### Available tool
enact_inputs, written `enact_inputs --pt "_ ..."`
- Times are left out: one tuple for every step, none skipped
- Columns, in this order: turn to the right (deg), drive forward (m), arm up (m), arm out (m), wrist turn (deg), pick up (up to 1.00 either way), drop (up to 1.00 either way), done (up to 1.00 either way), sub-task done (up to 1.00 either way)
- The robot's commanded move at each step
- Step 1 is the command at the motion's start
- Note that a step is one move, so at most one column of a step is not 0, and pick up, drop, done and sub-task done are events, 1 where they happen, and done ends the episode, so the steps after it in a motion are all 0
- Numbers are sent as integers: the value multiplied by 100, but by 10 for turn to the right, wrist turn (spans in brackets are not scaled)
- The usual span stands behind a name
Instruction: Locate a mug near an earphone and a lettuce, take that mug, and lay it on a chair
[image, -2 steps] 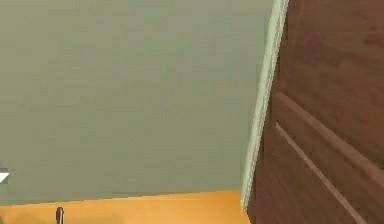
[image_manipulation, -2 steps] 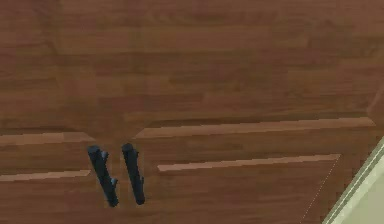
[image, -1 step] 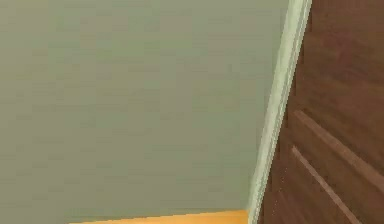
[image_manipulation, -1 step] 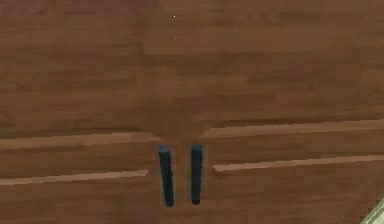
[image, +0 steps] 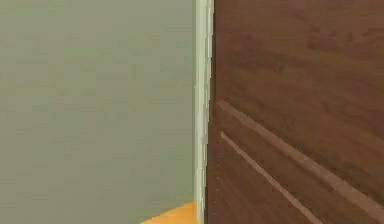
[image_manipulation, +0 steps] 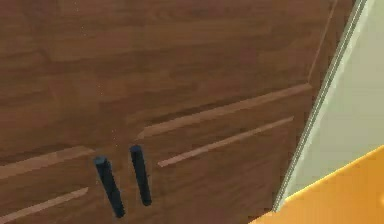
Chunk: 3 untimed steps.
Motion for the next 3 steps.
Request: enact_inputs --pt "0 30 0 0 0 0 0 0 0" --pt "-450 0 0 0 0 0 0 0 0" --pt "-210 0 0 0 0 0 0 0 0"
